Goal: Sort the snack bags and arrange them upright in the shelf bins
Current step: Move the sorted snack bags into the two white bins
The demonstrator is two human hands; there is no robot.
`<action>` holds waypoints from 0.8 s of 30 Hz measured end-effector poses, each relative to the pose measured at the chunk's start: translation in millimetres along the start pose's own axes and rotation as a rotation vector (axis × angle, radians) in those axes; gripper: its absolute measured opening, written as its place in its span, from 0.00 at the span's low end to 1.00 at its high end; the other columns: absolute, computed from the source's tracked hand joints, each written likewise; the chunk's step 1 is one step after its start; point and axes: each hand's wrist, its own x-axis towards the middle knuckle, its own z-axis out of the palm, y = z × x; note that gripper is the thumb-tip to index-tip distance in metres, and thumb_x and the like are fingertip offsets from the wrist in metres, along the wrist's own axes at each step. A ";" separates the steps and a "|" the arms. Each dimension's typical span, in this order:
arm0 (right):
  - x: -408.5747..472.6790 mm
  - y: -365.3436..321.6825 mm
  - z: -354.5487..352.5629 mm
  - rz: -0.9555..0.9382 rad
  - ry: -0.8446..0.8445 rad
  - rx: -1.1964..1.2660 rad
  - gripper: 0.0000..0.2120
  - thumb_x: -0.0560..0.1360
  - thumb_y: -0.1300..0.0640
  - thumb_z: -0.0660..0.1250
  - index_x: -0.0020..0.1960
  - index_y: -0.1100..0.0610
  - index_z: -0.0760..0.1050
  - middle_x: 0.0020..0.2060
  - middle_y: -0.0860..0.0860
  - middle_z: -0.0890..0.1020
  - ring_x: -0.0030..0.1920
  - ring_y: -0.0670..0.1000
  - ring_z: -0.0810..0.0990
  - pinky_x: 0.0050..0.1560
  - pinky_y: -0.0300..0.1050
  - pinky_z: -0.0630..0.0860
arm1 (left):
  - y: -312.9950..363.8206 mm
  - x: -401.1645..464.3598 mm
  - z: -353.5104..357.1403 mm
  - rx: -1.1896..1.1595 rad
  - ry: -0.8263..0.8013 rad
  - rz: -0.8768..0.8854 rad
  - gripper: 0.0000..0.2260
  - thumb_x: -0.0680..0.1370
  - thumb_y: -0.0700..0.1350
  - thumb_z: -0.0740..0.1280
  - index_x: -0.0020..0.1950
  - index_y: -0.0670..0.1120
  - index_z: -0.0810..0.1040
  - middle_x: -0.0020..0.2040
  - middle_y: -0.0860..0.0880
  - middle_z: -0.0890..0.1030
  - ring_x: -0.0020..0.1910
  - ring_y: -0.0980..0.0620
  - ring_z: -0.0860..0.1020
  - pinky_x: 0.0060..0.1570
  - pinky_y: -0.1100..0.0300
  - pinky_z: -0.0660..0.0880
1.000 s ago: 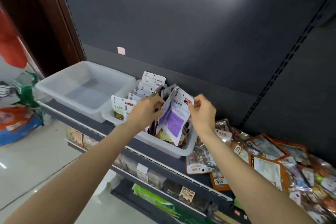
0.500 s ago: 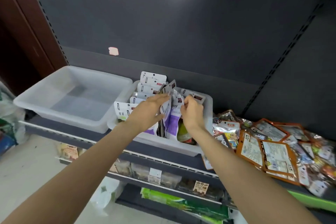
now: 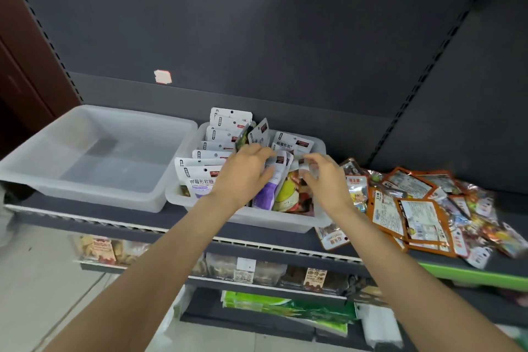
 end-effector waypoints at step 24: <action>-25.0 276.3 -120.6 0.302 -0.354 -0.295 0.36 0.76 0.57 0.67 0.77 0.51 0.51 0.76 0.53 0.53 0.76 0.55 0.50 0.75 0.51 0.54 | 163.5 72.2 210.4 0.031 -0.619 -0.200 0.43 0.74 0.48 0.71 0.78 0.51 0.45 0.79 0.49 0.42 0.77 0.45 0.43 0.74 0.46 0.50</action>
